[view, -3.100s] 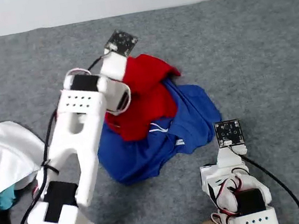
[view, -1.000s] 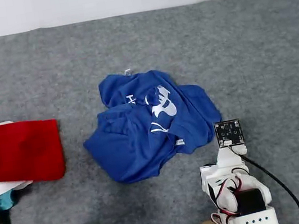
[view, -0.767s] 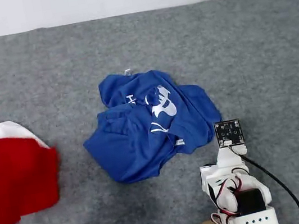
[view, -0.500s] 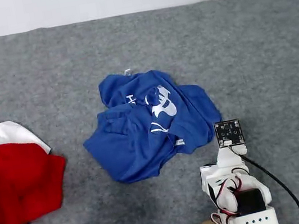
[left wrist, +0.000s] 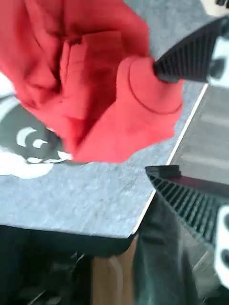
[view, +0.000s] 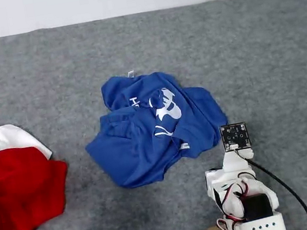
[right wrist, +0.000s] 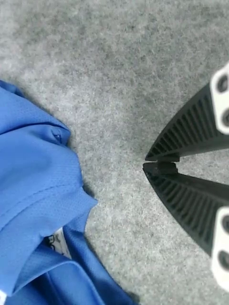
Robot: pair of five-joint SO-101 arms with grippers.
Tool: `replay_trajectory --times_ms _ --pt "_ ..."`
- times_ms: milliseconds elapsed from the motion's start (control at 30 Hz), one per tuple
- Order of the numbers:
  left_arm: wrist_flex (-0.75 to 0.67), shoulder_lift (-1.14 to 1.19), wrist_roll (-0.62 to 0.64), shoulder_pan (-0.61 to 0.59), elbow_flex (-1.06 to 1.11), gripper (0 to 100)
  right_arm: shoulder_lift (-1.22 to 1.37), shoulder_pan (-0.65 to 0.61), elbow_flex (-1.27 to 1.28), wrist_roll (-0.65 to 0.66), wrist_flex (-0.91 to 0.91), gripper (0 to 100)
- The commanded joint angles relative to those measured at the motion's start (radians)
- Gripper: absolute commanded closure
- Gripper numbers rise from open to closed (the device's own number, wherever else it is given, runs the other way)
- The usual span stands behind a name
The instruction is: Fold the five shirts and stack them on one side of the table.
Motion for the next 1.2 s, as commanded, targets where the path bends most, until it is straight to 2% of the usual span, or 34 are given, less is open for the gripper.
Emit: replay_trajectory --times_ms 0,100,200,333,433,533,600,767,900,1167 --pt "0.032 -0.097 0.083 0.08 -0.047 73 -0.008 -0.005 0.015 -0.009 -0.002 98.9" --pt "0.021 -0.098 0.226 0.175 -0.036 73 -0.008 -0.005 0.015 -0.009 -0.002 98.9" --pt "-0.052 -0.055 0.381 0.247 0.012 73 -0.008 -0.007 0.015 -0.012 -0.002 98.8" --pt "-0.121 0.117 0.523 0.282 0.044 73 -0.008 -0.007 0.015 -0.009 -0.002 98.7" --pt "-0.107 0.253 0.552 0.284 0.012 73 -0.008 -0.007 0.015 -0.009 -0.002 98.7" --pt "0.002 0.302 0.552 0.288 -0.065 73 -0.008 -0.007 0.015 -0.009 -0.002 98.7" --pt "0.044 0.293 0.551 0.308 -0.102 73 -0.008 -0.007 0.015 -0.011 -0.01 98.7" --pt "0.044 0.141 0.557 0.371 -0.091 73 -0.008 0.007 -0.006 -0.006 -0.038 98.7" --pt "0.044 -0.044 0.559 0.479 0.035 73 -0.008 0.076 -0.147 -0.012 -0.056 99.0" --pt "0.044 -0.245 0.651 0.677 0.387 73 0.082 0.074 -0.494 0.023 -0.062 99.1"
